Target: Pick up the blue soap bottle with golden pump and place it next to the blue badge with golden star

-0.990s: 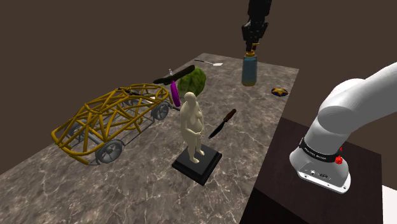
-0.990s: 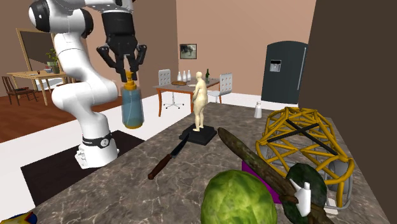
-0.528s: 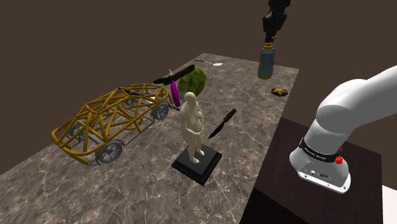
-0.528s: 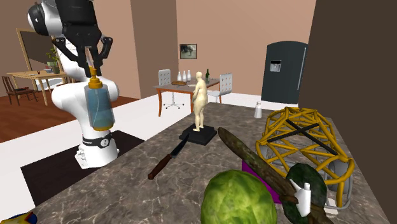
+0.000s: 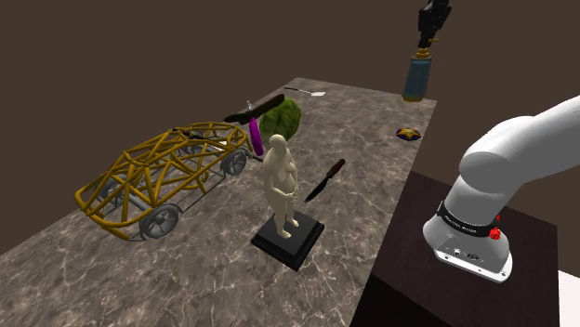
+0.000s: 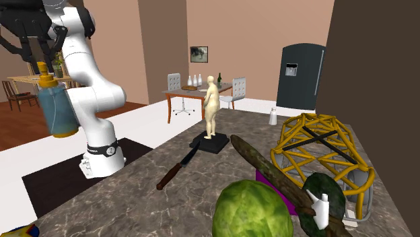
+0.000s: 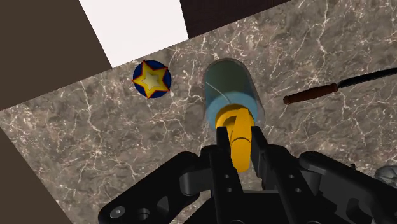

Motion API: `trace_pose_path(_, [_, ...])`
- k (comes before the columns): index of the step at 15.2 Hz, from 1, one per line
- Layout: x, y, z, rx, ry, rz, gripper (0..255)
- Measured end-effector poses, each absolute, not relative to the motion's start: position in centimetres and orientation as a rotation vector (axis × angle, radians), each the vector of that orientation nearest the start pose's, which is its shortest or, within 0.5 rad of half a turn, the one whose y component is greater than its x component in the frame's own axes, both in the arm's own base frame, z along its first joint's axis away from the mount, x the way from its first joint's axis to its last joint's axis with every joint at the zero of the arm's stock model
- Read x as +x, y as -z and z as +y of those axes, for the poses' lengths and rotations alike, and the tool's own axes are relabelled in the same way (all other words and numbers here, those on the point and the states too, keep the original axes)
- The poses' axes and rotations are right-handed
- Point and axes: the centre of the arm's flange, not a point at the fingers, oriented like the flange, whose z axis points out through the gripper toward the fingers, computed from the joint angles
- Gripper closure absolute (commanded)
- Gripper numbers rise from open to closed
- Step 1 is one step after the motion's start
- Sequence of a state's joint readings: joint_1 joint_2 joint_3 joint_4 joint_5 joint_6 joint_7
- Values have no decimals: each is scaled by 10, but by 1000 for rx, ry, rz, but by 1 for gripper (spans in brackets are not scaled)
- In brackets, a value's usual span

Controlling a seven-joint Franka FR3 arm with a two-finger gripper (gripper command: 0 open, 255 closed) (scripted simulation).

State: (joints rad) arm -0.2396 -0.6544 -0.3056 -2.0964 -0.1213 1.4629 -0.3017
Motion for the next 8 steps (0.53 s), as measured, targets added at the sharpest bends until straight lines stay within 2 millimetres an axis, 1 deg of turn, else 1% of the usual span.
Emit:
trace_pose_path(1, [263,-649,-237,-3067,33,302,255])
trace_pose_path(2, [258,-647,-243,-3067,33,301,255])
trace_pose_path(5, [257,-635,-249,-3067,32,300,255])
trace_pose_path(8, [255,-618,-247,-3067,32,300,255])
